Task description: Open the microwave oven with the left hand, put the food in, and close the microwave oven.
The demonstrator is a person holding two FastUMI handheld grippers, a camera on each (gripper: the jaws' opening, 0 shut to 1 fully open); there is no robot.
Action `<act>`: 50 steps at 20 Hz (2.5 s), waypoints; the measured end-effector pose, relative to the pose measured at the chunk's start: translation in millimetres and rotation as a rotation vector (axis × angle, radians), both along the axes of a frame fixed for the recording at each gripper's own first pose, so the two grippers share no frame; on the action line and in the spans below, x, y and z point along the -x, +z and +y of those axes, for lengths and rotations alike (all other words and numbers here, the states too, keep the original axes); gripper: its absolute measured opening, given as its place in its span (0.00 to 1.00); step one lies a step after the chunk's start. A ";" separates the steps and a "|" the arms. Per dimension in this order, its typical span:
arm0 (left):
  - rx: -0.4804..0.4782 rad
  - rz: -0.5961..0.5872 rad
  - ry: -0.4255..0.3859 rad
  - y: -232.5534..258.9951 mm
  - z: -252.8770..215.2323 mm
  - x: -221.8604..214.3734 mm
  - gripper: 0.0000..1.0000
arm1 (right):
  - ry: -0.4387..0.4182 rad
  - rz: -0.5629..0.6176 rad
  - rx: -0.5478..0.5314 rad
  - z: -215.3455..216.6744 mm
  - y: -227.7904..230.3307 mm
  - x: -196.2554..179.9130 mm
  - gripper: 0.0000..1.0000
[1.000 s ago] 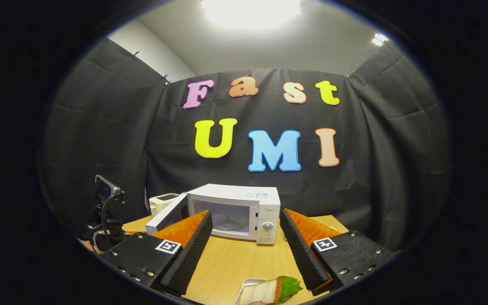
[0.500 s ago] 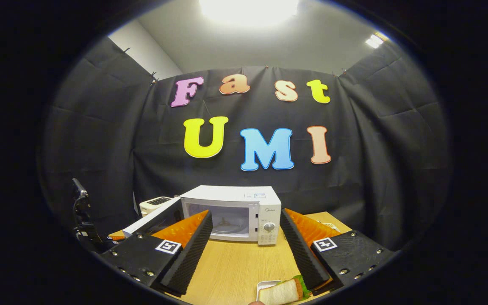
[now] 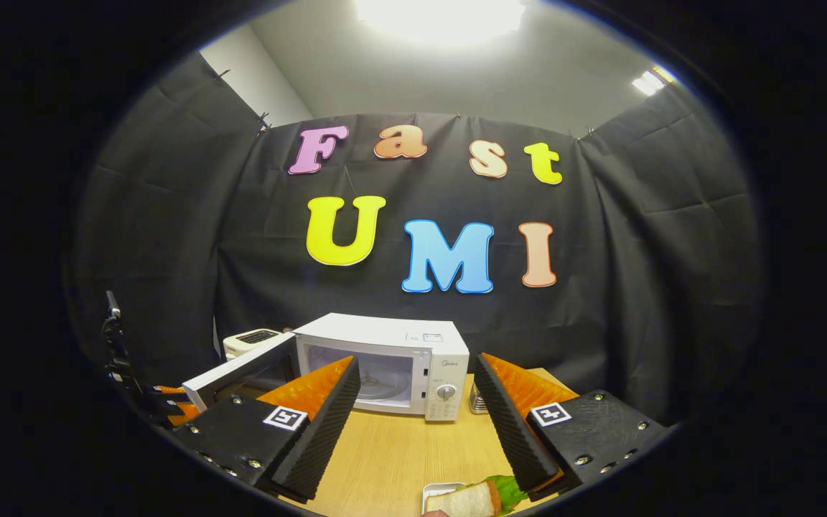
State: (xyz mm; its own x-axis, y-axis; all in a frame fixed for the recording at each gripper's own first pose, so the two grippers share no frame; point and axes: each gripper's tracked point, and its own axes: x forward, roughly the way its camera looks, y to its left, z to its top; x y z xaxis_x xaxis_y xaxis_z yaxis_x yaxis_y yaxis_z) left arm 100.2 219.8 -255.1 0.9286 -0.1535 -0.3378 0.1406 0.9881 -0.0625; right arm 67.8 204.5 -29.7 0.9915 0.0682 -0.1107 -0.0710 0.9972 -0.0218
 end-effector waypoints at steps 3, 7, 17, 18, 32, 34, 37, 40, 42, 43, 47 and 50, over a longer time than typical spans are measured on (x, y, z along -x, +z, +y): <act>-0.026 -0.026 0.034 10.4 -3.6 12.1 0.99 | 0.022 0.010 0.002 -12.5 -5.1 -7.4 0.97; -0.058 -0.037 0.111 33.6 -6.5 32.4 0.98 | 0.067 0.055 -0.022 -36.1 -20.9 -17.5 0.97; -0.054 -0.243 0.259 164.3 -44.0 35.3 0.95 | 0.193 0.332 -0.074 -96.9 -100.3 -30.9 0.98; -0.051 -0.263 0.260 173.5 -52.3 34.9 0.95 | 0.205 0.366 -0.083 -101.1 -108.9 -28.3 0.98; -0.082 -0.334 0.271 216.2 -125.8 43.0 0.95 | 0.297 0.784 -0.313 -119.1 -221.6 31.2 0.98; -0.081 -0.342 0.268 220.9 -134.3 45.3 0.95 | 0.317 0.841 -0.357 -113.5 -229.9 41.1 0.98; -0.094 -0.352 0.270 228.1 -139.5 48.1 0.95 | 0.342 0.925 -0.389 -109.3 -244.5 63.2 0.98; -0.102 -0.355 0.274 228.9 -143.3 51.4 0.95 | 0.368 0.999 -0.427 -103.9 -251.3 81.6 0.98; -0.106 -0.360 0.278 230.6 -143.4 55.5 0.95 | 0.380 1.036 -0.444 -99.4 -256.4 89.1 0.96; -0.107 -0.361 0.280 231.8 -144.0 58.3 0.95 | 0.379 1.052 -0.450 -98.9 -258.3 92.1 0.94; -0.118 -0.362 0.304 234.9 -139.7 66.5 0.95 | 0.385 1.115 -0.492 -93.1 -264.9 102.5 0.83; -0.117 -0.355 0.327 231.0 -133.9 73.5 0.95 | 0.414 1.123 -0.519 -89.4 -260.0 102.2 0.53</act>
State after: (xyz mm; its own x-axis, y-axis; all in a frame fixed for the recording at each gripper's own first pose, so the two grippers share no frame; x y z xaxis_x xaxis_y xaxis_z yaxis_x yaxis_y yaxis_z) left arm 26.7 85.9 -24.0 0.9827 0.1847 0.0105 -0.1850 0.9816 0.0471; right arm -34.5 115.1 -289.7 0.2702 0.6291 -0.7289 -0.1007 0.7713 0.6284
